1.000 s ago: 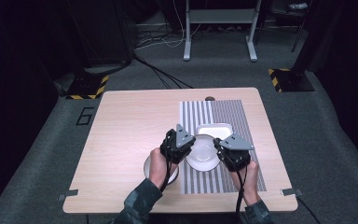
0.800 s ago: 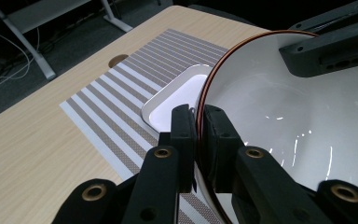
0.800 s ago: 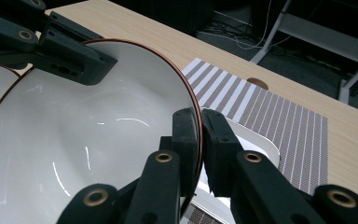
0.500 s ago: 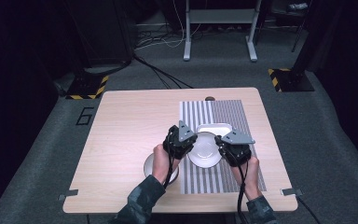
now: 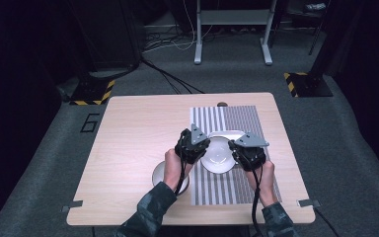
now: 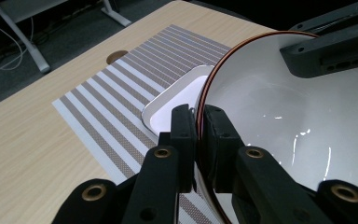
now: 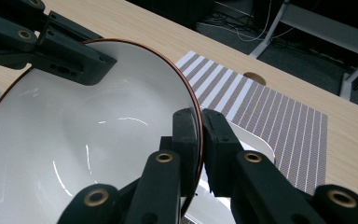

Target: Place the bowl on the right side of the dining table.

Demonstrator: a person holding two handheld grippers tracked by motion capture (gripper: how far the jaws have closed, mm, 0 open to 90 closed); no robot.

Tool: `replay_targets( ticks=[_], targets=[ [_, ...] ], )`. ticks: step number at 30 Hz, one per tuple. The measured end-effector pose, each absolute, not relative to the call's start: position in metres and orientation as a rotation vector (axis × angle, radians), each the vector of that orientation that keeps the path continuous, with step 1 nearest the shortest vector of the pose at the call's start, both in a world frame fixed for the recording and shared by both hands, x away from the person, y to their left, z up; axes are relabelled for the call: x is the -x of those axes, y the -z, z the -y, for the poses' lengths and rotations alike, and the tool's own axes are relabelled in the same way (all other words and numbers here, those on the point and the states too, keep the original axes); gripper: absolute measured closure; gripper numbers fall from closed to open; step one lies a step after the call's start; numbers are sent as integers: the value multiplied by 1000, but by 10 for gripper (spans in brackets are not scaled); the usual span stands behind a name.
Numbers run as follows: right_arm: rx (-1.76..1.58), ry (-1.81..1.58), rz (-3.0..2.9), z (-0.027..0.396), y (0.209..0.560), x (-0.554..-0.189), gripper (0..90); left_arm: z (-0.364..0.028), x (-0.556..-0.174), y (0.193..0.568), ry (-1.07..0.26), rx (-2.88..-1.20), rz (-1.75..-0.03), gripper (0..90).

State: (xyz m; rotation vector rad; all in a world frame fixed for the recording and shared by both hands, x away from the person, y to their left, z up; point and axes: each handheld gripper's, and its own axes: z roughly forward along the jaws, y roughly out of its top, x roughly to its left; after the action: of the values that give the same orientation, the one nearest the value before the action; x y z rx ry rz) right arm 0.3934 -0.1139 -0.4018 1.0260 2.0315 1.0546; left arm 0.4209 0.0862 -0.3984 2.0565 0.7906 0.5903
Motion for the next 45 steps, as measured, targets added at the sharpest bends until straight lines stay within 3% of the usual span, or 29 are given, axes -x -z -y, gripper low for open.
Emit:
replay_targets(
  ticks=[45],
  targets=[
    [-1111,-1005,-2063,126,418,-446,838,-62,-477,410,-572,-2152,-843,819]
  ],
)
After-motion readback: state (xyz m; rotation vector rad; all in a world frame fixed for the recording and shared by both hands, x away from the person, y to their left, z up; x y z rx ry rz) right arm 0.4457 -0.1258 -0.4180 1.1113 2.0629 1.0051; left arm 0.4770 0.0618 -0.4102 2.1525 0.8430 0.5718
